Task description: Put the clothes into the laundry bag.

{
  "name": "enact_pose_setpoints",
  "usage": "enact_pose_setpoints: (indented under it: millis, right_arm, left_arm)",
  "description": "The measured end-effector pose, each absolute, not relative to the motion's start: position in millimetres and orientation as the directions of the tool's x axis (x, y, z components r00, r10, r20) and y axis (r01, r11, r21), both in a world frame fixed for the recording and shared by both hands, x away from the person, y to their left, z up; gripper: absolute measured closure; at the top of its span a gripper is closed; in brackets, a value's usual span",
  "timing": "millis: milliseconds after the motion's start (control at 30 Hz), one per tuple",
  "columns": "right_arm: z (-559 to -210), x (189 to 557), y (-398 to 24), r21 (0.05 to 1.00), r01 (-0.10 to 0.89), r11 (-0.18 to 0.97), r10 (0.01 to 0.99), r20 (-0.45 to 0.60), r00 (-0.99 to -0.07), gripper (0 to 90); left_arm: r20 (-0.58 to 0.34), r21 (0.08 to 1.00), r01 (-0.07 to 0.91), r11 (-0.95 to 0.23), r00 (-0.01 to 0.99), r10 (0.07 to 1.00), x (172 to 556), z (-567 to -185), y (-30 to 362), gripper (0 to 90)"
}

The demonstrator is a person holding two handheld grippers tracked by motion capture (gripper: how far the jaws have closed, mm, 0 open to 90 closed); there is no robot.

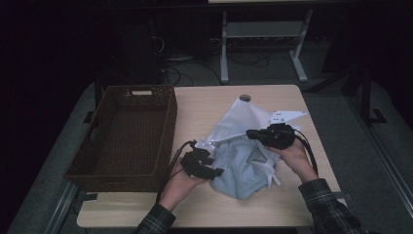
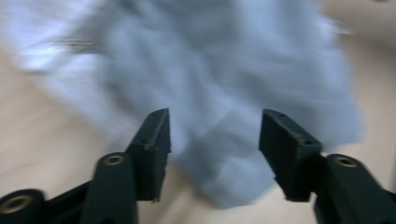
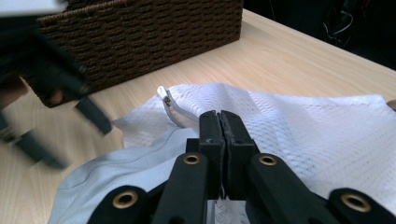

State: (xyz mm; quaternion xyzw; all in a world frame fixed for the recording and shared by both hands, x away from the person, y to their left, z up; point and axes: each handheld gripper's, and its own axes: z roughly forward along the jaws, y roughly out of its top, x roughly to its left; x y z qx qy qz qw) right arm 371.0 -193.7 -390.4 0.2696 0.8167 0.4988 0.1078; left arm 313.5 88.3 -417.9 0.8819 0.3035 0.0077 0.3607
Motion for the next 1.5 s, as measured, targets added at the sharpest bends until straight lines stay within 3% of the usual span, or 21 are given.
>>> enact_pose_setpoints:
  millis: [167,400,633,767,833,967,1133,1167,1267,1500]
  right_arm:
    - [-393,367,-199,0.862,0.360,0.357,0.562,0.110,-0.820,68.1]
    - [-402,353,-216,0.830,0.405,0.383,0.580,0.125,-0.805,59.5]
    - [-420,342,-220,0.785,0.437,0.439,0.580,0.124,-0.805,55.9]
    - [-429,341,-222,0.760,0.456,0.463,0.584,0.126,-0.802,61.1]
    - [-431,342,-221,0.749,0.461,0.477,0.586,0.120,-0.801,67.7]
    - [-432,342,-220,0.743,0.453,0.494,0.580,0.107,-0.808,81.8]
    - [-431,342,-221,0.746,0.445,0.496,0.568,0.109,-0.816,86.0]
    - [-431,342,-221,0.746,0.444,0.497,0.566,0.109,-0.817,86.1]
    - [-431,341,-221,0.745,0.443,0.498,0.561,0.112,-0.820,86.2]
    - [-428,340,-221,0.752,0.434,0.496,0.544,0.120,-0.830,86.7]
  left_arm:
    - [-0.175,0.644,0.473,-0.602,0.857,0.486,298,-427,73,27.8]
    - [-0.123,0.639,0.433,-0.635,0.873,0.471,298,-440,63,16.4]
    - [-0.080,0.607,0.436,-0.665,0.866,0.494,301,-452,60,14.4]
    - [-0.053,0.586,0.427,-0.689,0.868,0.493,300,-459,56,15.0]
    - [-0.010,0.581,0.406,-0.705,0.870,0.493,298,-459,55,18.5]
    - [0.027,0.586,0.402,-0.703,0.858,0.513,298,-456,58,39.4]
    - [-0.001,0.596,0.425,-0.681,0.849,0.528,304,-454,62,73.4]
    - [-0.007,0.598,0.426,-0.679,0.850,0.527,305,-454,62,76.7]
    - [-0.031,0.606,0.432,-0.668,0.851,0.524,307,-452,63,81.3]
    - [-0.067,0.649,0.440,-0.621,0.846,0.529,310,-439,67,82.5]
